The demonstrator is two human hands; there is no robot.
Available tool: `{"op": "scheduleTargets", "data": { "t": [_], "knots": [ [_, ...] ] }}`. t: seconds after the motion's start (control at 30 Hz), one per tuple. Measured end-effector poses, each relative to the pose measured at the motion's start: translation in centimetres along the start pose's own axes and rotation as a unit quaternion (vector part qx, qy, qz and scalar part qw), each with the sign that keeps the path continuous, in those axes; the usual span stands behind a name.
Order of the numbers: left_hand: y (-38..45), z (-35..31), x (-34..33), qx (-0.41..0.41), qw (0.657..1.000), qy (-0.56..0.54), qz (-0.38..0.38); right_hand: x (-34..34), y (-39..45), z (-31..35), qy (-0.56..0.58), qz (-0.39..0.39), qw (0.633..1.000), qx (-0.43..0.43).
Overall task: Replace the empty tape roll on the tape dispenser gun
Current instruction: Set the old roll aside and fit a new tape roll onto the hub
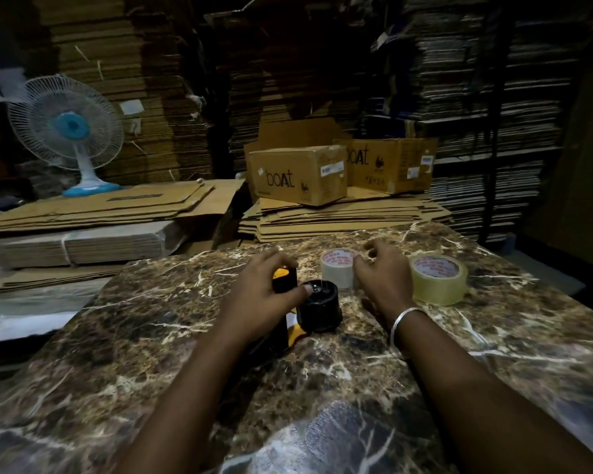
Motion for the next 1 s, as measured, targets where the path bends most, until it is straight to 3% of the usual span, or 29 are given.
{"op": "scheduleTargets", "data": {
  "t": [0.2, 0.37, 0.53, 0.67, 0.87, 1.0],
  "knots": [
    [1.2, -5.8, -4.1, -0.103, 0.990, -0.067, -0.072, 3.9, -1.1, -0.1, -0.028, -0.026, 0.999, 0.002],
    [2.1, -5.3, -8.3, -0.025, 0.977, -0.202, -0.057, 7.5, -2.7, -1.6, -0.113, -0.060, 0.992, 0.012],
    [1.5, -3.1, -11.1, 0.046, 0.933, -0.357, 0.008, 7.8, -3.5, -4.0, -0.172, -0.054, 0.976, -0.122],
    [0.9, -2.7, -11.4, 0.054, 0.933, -0.356, 0.016, 7.1, -3.5, -5.5, -0.250, -0.019, 0.947, -0.200],
    [0.6, -3.8, -10.7, 0.015, 0.942, -0.336, -0.011, 6.9, -3.2, -5.7, -0.206, -0.012, 0.964, -0.170],
    [0.3, -4.6, -9.4, -0.027, 0.950, -0.308, -0.041, 6.8, -2.8, -3.9, -0.121, -0.013, 0.990, -0.064]
  ]
}}
Point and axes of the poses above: each hand's wrist, its own y-axis towards the middle knuckle, its own x-axis out of the back of the hand, z = x × y, the point moved 6 cm from there along y, towards the middle knuckle, and after that the axes turned 9 degrees about z, right-handed, at the moved point
